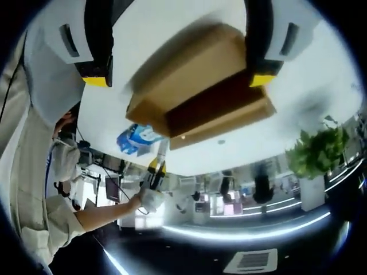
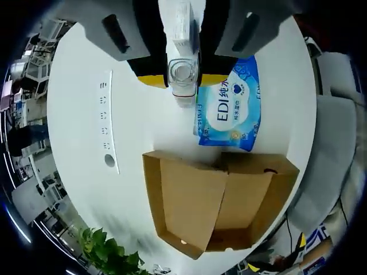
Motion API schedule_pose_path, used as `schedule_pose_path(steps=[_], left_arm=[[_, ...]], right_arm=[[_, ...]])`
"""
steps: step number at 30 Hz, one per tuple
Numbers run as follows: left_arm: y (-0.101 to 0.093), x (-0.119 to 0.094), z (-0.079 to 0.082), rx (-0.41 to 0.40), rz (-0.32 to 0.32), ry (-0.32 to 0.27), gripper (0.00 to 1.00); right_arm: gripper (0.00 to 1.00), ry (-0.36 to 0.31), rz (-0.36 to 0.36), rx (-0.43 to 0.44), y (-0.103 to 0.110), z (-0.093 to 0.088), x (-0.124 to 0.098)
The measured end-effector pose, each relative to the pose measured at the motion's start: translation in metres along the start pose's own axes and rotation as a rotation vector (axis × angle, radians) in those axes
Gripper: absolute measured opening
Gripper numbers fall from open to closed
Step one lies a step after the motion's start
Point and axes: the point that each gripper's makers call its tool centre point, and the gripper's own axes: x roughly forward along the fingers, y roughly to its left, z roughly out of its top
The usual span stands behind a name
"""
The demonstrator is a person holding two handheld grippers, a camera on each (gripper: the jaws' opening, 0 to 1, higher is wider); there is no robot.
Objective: Operate the shoe box by opening the lid, removing the specified soft item, and placing it in the target area until the item is outside and the box remains undamaged.
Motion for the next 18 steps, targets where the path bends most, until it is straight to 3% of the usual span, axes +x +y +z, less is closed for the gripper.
schedule_pose_path(steps=[10, 18], left_arm=[[0.004, -0.005, -0.010, -0.033, 0.028, 0.011, 0.97], [0.006, -0.005, -0.015, -0.047, 0.041, 0.021, 0.96]], right_arm=[[0.17, 0.060, 0.046, -0.027, 0.005, -0.007, 0.010], [0.18, 0.063, 0.052, -0.045, 0.000, -0.005, 0.010]])
